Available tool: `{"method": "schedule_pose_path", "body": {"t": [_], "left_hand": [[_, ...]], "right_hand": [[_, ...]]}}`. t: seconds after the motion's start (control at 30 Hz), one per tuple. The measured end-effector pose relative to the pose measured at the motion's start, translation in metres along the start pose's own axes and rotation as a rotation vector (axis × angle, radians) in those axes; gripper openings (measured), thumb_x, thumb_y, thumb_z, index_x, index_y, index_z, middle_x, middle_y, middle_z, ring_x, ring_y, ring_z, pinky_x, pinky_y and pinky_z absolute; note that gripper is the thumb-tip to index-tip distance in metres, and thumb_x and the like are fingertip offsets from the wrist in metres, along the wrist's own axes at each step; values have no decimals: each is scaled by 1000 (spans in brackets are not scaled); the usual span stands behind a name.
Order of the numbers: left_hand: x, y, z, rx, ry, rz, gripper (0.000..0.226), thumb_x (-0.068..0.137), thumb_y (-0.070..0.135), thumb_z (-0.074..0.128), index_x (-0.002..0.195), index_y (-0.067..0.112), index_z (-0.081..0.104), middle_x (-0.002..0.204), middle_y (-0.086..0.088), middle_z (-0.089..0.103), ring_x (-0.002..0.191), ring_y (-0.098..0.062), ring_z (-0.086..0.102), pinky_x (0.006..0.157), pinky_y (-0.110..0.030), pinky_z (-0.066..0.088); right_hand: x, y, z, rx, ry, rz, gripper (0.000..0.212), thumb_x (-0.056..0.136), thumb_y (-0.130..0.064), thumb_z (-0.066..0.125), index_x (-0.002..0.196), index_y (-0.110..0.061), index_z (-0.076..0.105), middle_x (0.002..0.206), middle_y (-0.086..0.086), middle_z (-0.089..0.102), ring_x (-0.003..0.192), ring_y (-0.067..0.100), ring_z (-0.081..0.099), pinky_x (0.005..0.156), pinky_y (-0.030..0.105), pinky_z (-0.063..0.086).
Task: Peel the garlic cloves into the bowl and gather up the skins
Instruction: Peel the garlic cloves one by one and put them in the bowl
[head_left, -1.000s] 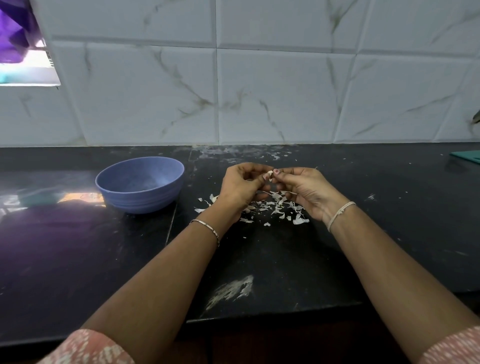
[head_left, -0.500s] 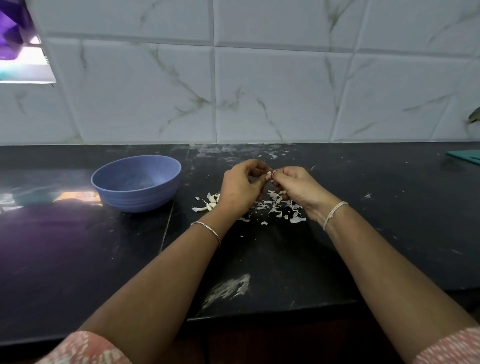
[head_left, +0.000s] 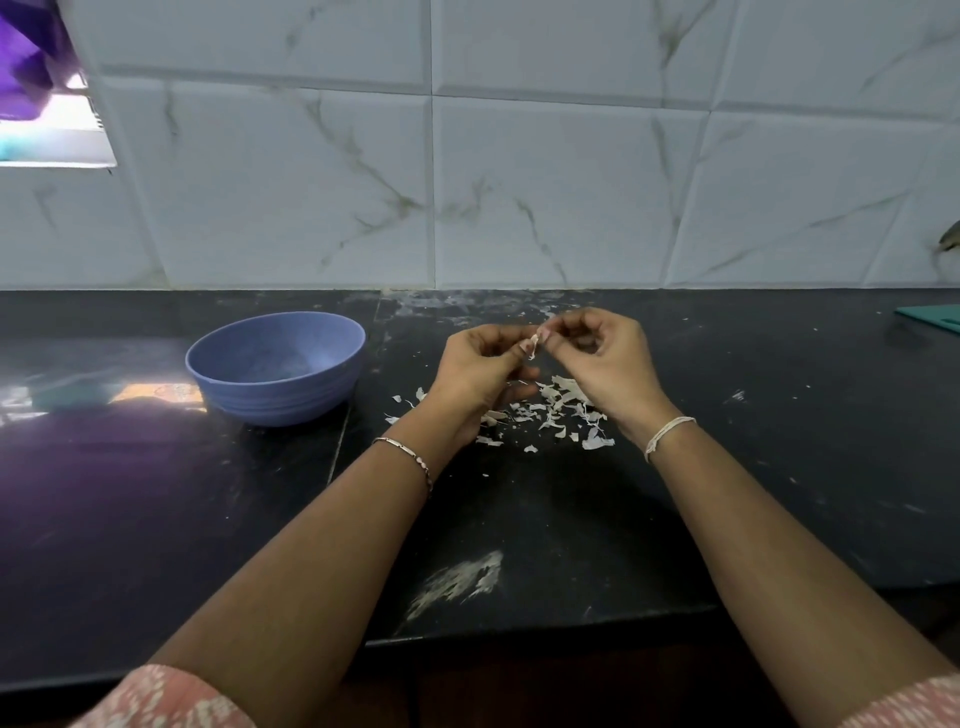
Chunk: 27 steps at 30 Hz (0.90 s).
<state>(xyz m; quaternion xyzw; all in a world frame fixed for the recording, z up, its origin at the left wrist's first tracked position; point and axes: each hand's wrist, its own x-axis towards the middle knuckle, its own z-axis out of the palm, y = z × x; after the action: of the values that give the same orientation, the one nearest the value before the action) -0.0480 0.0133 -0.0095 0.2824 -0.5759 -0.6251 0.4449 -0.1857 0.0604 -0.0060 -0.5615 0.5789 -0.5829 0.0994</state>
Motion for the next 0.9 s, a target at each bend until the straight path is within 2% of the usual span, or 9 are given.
{"method": "schedule_pose_path", "body": {"t": [0.17,0.37,0.47,0.57,0.7,0.9], "left_hand": [[-1,2,1,-103,23,-69,7,87,6,70,94,7,68,77,-4,66,57,-8,64,50,-21,55],[-1,3,-1,-146,24,-129,6,87,7,70,92,9,67,81,-4,65,58,-8,62,52,-22,56],[-1,4,-1,-144,17,-143,4,88,8,69,89,11,67,82,-3,63,56,-8,60,52,-23,56],[-1,3,0,-131,18,-153,4,88,9,70,88,12,67,87,-4,63,55,-8,59,52,-23,57],[-2,3,1,-119,25,-151,5,89,9,69,89,13,65,90,-5,64,55,-8,58,51,-23,56],[-2,3,2,-91,49,-144,6,90,9,68,92,10,63,92,-4,66,53,-8,57,50,-23,55]], "right_hand": [[0,1,2,-8,13,12,15,75,-22,84,85,-19,72,85,-3,73,80,14,68,74,24,56],[1,3,1,-14,-4,18,6,82,-16,78,87,-15,74,87,1,74,84,16,69,79,27,56],[0,3,2,-31,2,0,5,83,-13,76,86,-17,74,85,-1,74,83,16,69,78,27,56],[0,4,2,-97,13,-20,4,83,-17,76,84,-21,74,81,-4,73,78,16,68,70,27,56],[0,3,2,-184,39,-48,7,82,-23,76,80,-29,73,75,-9,72,67,4,63,62,21,55],[-1,3,2,-285,57,-39,3,80,-31,75,82,-30,75,72,-13,71,65,0,64,61,25,56]]}}
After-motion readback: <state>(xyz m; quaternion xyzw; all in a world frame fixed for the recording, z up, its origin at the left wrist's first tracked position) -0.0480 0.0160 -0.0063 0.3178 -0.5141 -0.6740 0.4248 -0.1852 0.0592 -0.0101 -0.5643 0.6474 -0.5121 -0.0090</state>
